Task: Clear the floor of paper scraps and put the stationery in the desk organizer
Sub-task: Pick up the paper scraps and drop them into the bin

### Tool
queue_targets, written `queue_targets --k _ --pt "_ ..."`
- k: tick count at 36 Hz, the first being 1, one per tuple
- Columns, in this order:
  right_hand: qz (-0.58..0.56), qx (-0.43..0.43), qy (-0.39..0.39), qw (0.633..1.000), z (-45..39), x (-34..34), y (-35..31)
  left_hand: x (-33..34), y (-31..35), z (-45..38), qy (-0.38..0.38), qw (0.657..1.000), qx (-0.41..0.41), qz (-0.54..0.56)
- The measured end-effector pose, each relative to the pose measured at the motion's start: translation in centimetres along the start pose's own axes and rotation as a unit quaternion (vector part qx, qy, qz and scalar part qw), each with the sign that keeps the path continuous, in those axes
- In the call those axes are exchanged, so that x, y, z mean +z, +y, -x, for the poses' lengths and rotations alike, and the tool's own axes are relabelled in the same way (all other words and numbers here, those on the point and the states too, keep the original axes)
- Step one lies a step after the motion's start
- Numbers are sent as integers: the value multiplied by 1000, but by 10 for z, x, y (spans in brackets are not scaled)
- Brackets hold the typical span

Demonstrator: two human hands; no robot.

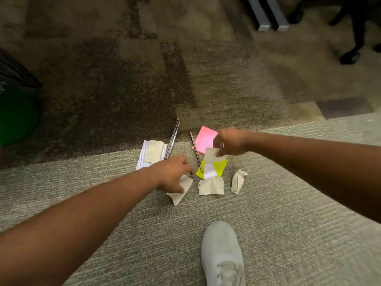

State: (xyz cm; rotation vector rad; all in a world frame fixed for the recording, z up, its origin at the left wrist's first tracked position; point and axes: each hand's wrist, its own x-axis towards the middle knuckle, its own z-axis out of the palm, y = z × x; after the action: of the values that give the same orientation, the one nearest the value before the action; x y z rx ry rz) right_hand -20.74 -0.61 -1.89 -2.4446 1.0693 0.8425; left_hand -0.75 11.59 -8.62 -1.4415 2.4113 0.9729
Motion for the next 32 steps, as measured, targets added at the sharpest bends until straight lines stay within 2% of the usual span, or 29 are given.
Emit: queue_targets --k 3,11,13,16,19,25,28,32 --pt "21 -10 -36 999 17 9 14 7 5 4 -25 996 35 -76" --pt "124 -55 -129 982 48 57 26 9 12 -3 -28 996 21 -87" --pt "150 -66 -129 978 53 66 26 4 14 -8 -45 997 7 -70" --pt "170 -71 -85 979 57 78 26 -6 17 -16 -71 997 -17 -39" --pt "152 -57 -62 985 58 87 28 -19 21 -23 -77 996 -28 42" --pt "57 -37 -43 997 54 83 33 -32 33 -41 20 970 -46 238" --pt "4 -17 -51 999 54 78 35 -28 43 -51 85 960 -67 260" --pt "-20 7 -106 994 56 68 33 -16 50 -62 135 956 -90 246"
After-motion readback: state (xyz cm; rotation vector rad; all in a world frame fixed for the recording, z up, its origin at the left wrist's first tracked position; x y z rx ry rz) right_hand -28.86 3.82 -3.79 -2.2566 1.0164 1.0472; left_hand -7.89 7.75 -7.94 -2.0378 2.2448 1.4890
